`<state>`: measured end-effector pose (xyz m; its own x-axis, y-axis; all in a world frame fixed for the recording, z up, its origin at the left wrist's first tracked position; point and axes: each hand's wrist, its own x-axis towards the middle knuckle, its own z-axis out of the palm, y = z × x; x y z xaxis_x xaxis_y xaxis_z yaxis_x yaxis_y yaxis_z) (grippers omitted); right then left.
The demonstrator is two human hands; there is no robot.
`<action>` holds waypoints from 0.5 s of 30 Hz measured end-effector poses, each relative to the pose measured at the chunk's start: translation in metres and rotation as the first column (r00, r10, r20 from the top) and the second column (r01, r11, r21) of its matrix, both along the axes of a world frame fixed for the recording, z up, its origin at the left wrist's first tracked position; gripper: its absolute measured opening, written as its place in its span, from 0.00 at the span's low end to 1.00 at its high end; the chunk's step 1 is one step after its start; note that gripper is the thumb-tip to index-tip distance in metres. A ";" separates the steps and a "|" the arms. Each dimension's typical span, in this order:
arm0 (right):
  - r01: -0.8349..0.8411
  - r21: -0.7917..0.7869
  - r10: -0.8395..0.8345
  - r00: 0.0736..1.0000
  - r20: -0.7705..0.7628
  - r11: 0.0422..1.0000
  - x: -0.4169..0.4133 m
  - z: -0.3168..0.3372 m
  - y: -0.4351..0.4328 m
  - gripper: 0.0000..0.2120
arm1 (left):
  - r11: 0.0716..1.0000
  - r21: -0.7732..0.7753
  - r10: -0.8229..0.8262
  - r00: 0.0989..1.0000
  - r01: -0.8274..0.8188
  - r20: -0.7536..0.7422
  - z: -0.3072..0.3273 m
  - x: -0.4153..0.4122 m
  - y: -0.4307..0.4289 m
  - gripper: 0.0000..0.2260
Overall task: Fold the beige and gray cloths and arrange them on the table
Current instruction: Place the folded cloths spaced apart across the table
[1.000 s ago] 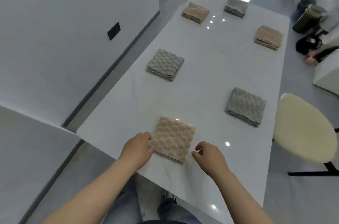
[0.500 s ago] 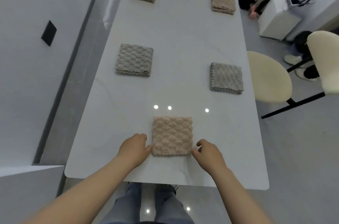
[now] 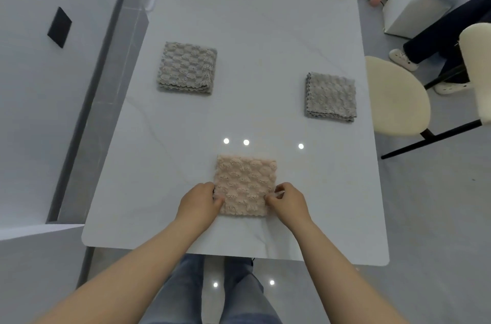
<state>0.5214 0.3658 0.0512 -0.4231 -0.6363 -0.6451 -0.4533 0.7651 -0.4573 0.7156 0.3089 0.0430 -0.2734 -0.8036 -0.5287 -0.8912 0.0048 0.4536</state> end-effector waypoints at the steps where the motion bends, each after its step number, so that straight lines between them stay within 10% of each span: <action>1: 0.004 -0.002 -0.004 1.000 0.000 1.000 0.000 -0.002 0.002 0.05 | 1.000 -0.004 -0.004 1.000 0.004 -0.004 -0.001 -0.002 0.001 0.12; 15: 0.018 -0.012 -0.018 1.000 0.006 1.000 -0.012 -0.005 0.038 0.06 | 1.000 0.010 -0.020 1.000 0.020 -0.012 -0.007 -0.013 0.029 0.10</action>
<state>0.5099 0.4036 0.0466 -0.4307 -0.6364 -0.6400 -0.4368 0.7675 -0.4692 0.7029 0.3380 0.0356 -0.2958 -0.7923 -0.5337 -0.8857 0.0181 0.4639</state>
